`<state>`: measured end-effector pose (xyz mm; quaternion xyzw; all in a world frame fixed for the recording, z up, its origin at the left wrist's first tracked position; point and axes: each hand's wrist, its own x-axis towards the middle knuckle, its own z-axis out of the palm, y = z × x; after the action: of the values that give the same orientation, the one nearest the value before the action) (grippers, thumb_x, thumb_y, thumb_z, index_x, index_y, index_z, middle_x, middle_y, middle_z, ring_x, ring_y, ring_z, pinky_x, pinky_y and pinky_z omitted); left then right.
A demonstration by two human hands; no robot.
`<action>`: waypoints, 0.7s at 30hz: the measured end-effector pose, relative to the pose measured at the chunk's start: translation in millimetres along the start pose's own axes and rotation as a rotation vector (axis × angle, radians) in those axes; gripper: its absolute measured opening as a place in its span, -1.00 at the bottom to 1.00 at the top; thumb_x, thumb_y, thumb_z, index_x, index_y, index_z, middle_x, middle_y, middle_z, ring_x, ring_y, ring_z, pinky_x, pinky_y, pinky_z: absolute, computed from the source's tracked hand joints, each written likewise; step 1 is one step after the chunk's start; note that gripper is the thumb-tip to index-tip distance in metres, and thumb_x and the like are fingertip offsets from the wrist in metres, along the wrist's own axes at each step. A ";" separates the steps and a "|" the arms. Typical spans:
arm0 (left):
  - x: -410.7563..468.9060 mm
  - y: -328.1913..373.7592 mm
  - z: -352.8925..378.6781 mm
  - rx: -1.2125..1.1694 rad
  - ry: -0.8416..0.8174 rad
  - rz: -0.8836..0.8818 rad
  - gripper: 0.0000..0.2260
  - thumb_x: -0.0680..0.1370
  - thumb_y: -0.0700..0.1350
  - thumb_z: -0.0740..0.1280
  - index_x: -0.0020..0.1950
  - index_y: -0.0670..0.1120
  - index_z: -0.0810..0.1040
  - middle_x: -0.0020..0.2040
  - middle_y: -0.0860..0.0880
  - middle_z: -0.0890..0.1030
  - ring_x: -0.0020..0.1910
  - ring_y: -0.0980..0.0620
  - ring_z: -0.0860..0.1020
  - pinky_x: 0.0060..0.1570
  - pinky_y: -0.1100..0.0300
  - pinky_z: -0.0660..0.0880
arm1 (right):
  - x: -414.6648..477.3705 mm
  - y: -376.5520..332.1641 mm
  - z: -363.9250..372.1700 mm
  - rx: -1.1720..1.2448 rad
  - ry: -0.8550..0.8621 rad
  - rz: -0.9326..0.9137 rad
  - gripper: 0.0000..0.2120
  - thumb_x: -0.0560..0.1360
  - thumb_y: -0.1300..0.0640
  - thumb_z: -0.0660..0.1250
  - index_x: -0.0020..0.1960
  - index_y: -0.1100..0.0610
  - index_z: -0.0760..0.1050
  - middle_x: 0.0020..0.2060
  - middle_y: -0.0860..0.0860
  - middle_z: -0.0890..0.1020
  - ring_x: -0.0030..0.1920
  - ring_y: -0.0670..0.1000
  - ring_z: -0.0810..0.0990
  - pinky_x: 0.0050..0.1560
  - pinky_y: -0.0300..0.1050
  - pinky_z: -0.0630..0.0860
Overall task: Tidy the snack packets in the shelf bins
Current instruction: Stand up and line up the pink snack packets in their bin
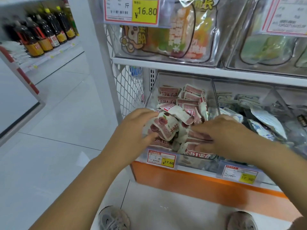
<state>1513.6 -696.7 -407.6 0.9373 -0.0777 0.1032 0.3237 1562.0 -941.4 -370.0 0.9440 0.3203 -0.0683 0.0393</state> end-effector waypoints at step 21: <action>-17.1 -30.5 -0.6 0.060 -0.102 0.012 -0.38 0.40 0.16 0.45 0.41 0.27 0.28 0.49 0.26 0.12 0.44 0.25 0.10 0.40 0.20 0.18 | 117.1 -31.6 -14.2 0.029 -0.072 -0.131 -0.65 0.34 -0.11 0.50 0.00 0.04 0.49 -0.04 -0.06 0.48 0.02 0.02 0.44 -0.01 0.00 0.47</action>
<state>1503.4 -671.2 -429.4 0.9502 -0.0966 0.0593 0.2903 1636.1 -844.6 -375.0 0.9185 0.3785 -0.1092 0.0327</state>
